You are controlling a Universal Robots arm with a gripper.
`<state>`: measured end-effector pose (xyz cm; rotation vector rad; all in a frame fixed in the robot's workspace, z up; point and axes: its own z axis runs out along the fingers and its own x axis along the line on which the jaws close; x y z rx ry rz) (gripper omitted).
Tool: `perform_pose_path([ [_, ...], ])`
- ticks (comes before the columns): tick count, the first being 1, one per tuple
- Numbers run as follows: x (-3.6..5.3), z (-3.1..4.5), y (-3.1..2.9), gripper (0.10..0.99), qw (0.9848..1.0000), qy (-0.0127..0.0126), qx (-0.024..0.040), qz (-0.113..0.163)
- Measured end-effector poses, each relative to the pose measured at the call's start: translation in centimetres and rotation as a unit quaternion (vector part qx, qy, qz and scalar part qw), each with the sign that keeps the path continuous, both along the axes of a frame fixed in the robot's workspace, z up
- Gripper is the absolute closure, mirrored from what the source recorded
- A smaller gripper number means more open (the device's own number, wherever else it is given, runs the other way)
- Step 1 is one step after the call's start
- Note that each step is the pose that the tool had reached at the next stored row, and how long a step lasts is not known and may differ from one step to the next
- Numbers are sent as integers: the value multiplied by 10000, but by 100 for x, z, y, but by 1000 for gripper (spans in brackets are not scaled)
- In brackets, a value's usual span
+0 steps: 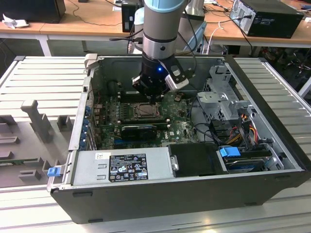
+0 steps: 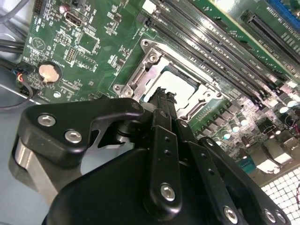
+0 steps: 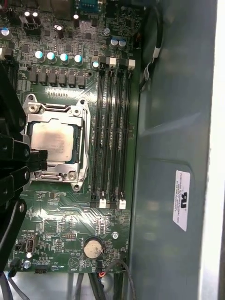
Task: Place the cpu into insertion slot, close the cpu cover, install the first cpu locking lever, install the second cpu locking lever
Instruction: 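Install the second cpu locking lever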
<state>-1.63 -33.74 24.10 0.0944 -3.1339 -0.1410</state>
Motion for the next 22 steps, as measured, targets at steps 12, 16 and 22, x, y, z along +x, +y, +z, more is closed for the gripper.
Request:
perform_pose_path([
  [12,-17,-33,-411,980,9997,19,242,-2],
  [16,-185,-55,-424,980,9997,18,242,0],
  [22,-299,-178,-424,980,9997,20,241,1],
])
